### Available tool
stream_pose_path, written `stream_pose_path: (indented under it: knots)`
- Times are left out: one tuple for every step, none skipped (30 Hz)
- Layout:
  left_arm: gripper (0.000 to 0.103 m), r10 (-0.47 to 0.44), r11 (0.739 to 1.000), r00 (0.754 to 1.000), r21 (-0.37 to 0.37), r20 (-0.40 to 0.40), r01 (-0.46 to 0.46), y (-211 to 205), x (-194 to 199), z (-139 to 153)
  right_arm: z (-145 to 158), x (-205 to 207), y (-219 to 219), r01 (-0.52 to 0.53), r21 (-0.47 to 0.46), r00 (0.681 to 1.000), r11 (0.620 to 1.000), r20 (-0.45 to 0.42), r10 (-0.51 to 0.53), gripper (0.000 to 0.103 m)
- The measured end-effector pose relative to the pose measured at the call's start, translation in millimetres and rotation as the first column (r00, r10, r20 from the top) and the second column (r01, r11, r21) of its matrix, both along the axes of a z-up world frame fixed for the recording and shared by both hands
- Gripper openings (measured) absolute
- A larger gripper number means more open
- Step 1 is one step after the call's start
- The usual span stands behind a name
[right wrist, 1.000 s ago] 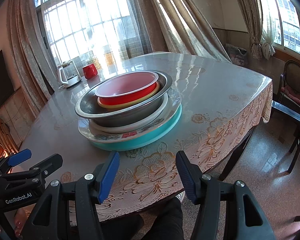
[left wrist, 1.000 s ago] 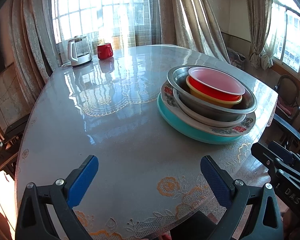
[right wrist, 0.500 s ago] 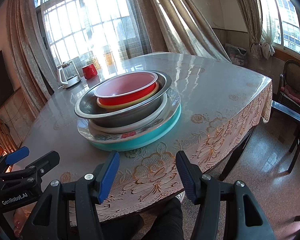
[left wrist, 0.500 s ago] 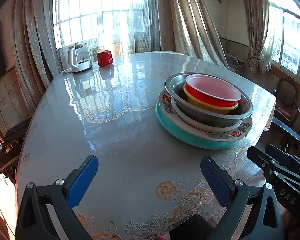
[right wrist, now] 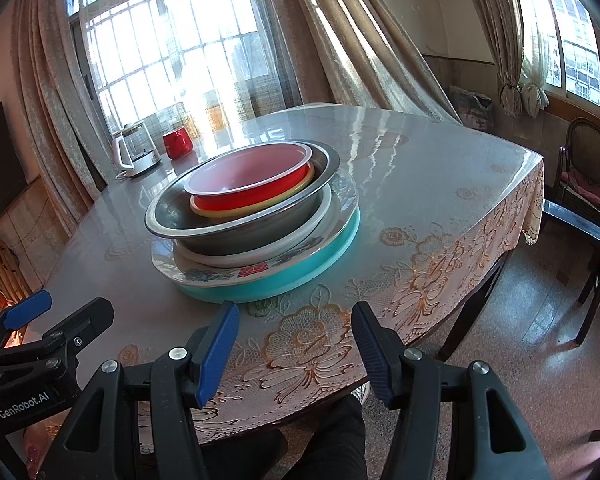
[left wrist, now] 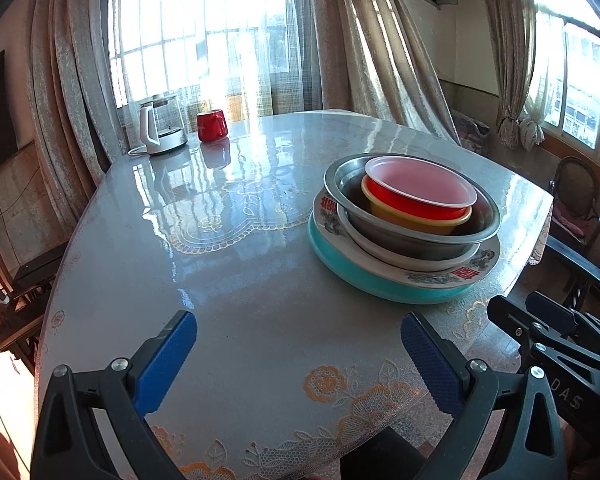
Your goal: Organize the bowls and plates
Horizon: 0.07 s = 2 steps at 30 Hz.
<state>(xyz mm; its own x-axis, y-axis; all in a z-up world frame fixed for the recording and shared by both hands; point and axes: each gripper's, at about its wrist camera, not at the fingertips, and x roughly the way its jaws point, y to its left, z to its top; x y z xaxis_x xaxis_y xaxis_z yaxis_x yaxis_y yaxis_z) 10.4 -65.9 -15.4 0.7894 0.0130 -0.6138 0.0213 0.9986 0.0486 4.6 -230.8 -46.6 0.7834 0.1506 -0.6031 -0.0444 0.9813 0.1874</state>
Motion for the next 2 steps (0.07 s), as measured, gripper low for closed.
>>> stream_pose_path:
  knots:
    - [0.103,-0.001,1.000,1.000,0.008,0.002,0.001,-1.3,0.3,0.1,-0.2,0.1,-0.3,0.000,0.000,1.000,1.000,-0.001,0.000,0.059]
    - [0.103,-0.002,1.000,1.000,0.014,0.001,0.002,-2.4,0.8,0.1,-0.2,0.3,-0.9,0.001,0.003,1.000,1.000,-0.001,-0.001,0.059]
